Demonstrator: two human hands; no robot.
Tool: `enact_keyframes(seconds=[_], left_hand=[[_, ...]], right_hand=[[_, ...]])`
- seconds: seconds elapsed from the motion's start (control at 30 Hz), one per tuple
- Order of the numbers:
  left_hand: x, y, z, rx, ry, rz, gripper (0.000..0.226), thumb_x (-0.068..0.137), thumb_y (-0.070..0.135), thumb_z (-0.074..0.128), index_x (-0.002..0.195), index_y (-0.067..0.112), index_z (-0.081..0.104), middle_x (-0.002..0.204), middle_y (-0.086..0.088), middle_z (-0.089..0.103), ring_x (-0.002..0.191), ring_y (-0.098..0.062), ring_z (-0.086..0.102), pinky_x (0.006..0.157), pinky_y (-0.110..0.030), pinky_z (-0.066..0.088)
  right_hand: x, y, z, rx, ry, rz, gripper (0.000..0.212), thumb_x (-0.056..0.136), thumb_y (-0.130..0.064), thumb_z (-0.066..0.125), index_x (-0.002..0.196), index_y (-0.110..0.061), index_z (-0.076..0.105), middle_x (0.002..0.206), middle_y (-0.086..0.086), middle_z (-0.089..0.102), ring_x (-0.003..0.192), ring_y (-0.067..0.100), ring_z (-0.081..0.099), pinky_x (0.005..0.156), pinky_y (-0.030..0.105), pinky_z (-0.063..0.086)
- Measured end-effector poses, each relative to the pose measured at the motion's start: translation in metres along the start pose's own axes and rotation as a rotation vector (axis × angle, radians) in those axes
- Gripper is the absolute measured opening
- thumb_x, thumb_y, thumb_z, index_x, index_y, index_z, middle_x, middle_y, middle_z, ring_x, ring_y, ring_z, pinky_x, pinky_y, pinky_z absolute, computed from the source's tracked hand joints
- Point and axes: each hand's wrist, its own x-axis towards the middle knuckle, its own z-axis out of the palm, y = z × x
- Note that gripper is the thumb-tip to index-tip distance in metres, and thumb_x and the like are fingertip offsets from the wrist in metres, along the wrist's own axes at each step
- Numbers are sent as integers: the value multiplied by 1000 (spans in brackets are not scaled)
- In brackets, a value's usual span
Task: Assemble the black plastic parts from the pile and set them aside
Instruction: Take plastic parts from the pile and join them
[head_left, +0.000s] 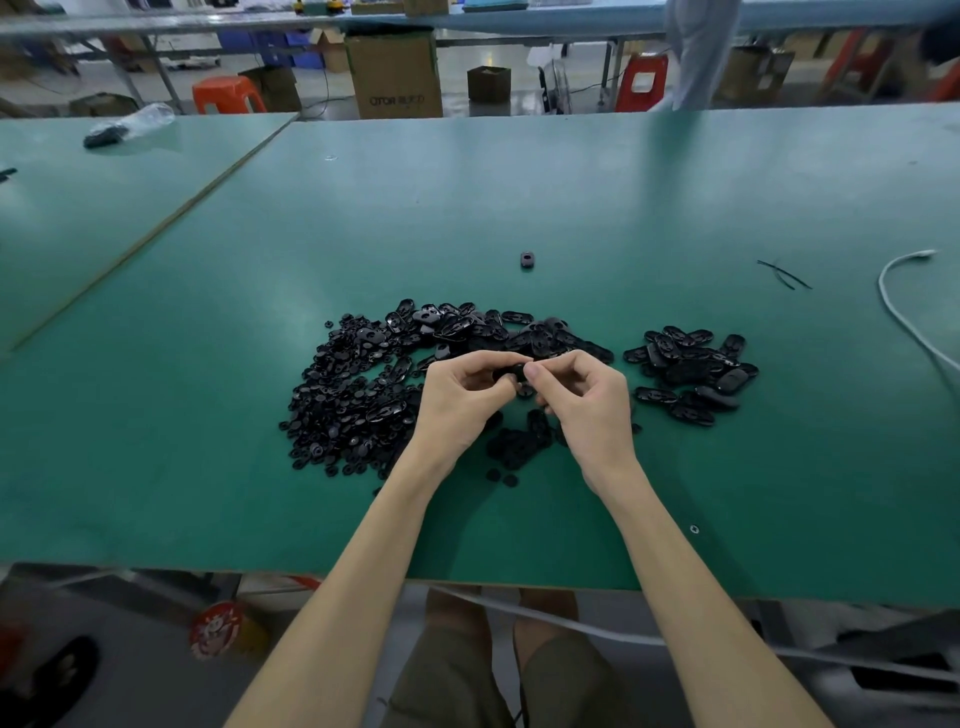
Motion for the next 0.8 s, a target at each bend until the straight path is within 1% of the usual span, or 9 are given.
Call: enact_keyframes(seconds=[0.17,0.27,0.3,0.37,0.47,0.57,0.73,0.8], left_hand=[[0,-1,-1,2,-4,-9,26,88,-5,71,101,15,82,97,0,81,94,-20,76,89,-29,60],[0,-1,-1,-29,-23,-8,25,89,1,75,101,21,82,98,0,81,94,-20,75,90,-31,60],[0,-1,-1,-51,-31,-4,23,89,3,77,103,21,82,99,-1,81,93,-19,75,89,-30,60],[0,0,-2,-102,-45,0,23,89,6,78,108,19,81,101,-3,80,92,-17,76,85,-24,58],[0,0,-1,-125,-49,7,23,90,4,76,110,17,80,101,-3,80,89,-13,77,82,-18,56],[0,-1,-1,-108,-43,17,22,91,2,75,109,14,80,101,-2,80,90,-13,76,83,-20,57],[2,-3,0,-6,2,60,22,92,-2,73,107,13,80,100,1,80,93,-13,75,85,-22,56],[2,-4,0,22,7,74,22,92,-2,72,108,12,80,101,3,80,95,-15,75,87,-23,57]], right_hand=[[-1,-1,0,-9,-2,-4,9,92,-17,80,85,-14,75,75,0,77,65,7,68,64,24,53],[-1,-1,0,10,18,2,9,94,-18,78,86,-14,75,74,0,77,65,8,68,63,25,54],[-1,-1,0,27,30,6,9,94,-18,78,87,-14,74,74,0,76,65,9,68,62,26,54],[-1,-1,0,49,56,9,7,95,-18,77,89,-14,74,75,-1,76,66,9,67,61,25,54],[-1,-1,0,37,70,4,7,96,-19,76,91,-14,74,74,-3,75,66,8,67,61,25,55],[-1,-1,0,38,70,8,7,96,-18,75,91,-14,73,74,-3,75,66,9,67,61,27,55],[-1,-1,0,26,46,13,7,96,-18,76,90,-15,73,74,-2,75,68,10,67,64,32,56],[-1,-1,1,23,39,11,8,96,-18,76,90,-15,73,74,-2,75,69,10,68,65,32,56]])
